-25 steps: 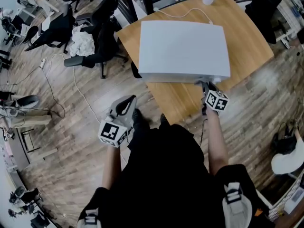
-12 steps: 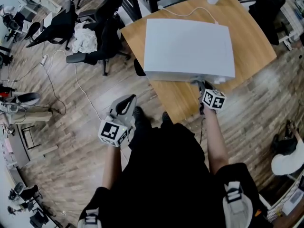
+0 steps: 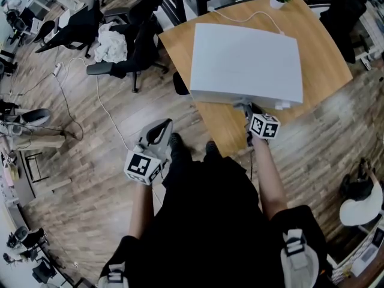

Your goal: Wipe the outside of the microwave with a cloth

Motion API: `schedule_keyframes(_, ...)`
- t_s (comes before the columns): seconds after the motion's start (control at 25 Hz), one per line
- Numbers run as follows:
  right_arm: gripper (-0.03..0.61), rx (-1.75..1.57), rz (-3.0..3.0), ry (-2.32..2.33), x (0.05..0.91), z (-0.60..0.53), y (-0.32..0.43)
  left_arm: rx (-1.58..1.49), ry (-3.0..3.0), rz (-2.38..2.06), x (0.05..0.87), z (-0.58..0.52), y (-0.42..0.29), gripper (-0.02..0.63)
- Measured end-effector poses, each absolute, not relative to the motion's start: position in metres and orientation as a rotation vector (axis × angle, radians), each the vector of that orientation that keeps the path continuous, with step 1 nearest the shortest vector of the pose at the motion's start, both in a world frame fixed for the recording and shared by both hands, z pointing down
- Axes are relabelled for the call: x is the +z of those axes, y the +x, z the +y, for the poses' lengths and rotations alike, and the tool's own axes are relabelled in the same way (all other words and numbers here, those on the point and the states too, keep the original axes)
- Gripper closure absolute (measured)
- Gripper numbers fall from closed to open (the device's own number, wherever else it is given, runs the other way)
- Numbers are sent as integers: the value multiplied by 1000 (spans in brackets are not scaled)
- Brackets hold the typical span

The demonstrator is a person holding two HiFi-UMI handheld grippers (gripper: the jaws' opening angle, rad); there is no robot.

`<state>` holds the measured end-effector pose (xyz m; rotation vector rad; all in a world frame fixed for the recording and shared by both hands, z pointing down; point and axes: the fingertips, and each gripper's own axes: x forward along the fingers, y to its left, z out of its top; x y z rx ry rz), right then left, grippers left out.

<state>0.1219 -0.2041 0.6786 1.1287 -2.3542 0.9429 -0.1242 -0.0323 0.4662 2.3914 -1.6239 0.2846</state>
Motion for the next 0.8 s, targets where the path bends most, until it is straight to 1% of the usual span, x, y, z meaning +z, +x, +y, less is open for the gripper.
schedule_keyframes(0.2,561,1010,-2361,1095,684,-198,101,281,2375,-1636,466,-30,-137,612)
schedule_keyframes(0.8,561,1019,-2399,980,686,-187,47,283,2355,-1653,475,-24,-156,612)
